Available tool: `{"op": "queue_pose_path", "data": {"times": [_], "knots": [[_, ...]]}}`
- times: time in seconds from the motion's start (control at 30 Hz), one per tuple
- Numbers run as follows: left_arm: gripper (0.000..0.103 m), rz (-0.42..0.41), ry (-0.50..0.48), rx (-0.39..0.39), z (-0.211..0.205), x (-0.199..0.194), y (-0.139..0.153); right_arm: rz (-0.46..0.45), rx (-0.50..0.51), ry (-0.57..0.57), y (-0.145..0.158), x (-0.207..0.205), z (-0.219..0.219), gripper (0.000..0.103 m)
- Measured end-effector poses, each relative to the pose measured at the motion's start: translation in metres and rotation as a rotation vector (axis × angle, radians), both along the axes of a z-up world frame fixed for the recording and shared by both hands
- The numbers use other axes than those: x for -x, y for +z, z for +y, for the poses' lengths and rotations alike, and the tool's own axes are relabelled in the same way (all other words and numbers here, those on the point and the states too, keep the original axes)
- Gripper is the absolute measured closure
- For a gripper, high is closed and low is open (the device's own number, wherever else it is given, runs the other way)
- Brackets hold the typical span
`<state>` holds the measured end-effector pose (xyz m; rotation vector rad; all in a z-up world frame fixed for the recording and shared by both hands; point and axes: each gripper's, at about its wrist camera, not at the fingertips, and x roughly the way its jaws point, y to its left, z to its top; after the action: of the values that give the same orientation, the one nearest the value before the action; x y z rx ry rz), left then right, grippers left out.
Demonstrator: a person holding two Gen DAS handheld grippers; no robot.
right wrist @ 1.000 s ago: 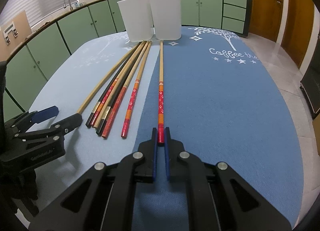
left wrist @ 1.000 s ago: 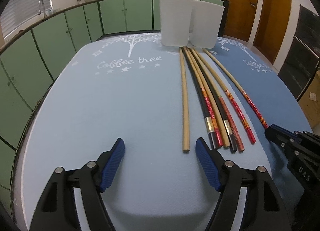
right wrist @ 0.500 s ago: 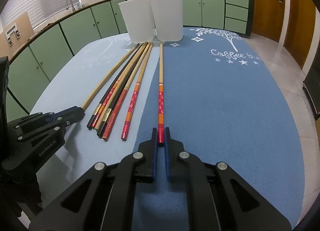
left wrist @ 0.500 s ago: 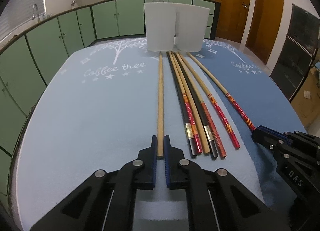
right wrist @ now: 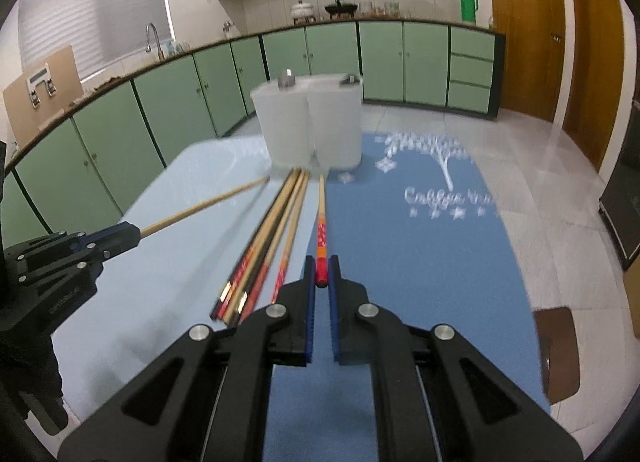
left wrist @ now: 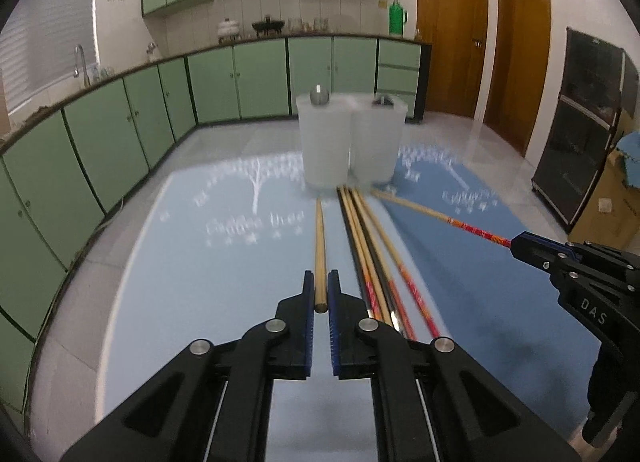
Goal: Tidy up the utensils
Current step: 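Lift both chopsticks, insert them upright into the white holder and open both grippers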
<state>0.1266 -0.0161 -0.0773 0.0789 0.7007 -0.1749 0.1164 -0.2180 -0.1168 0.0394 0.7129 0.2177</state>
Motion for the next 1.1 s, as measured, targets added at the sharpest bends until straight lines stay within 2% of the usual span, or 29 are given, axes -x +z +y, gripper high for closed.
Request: {"op": "queue_pose_path", "data": {"times": [0.4, 0.73, 0.93, 1.1], "knots": [[0.097, -0.153, -0.045, 0.023, 0.002, -0.017, 0.070, -0.116, -0.025, 0.030, 0.078, -0.028, -0.009, 0.098], [0.097, -0.191, -0.094, 0.063, -0.004, -0.049, 0.102, -0.137, -0.032, 0.088, 0.132, -0.074, -0.005, 0.098], [0.097, -0.238, -0.105, 0.101, -0.003, -0.058, 0.125, -0.170, -0.054, 0.109, 0.161, -0.086, -0.008, 0.098], [0.097, -0.325, -0.103, 0.120, -0.004, -0.068, 0.158, -0.244, -0.070, 0.105, 0.200, -0.103, -0.015, 0.098]]}}
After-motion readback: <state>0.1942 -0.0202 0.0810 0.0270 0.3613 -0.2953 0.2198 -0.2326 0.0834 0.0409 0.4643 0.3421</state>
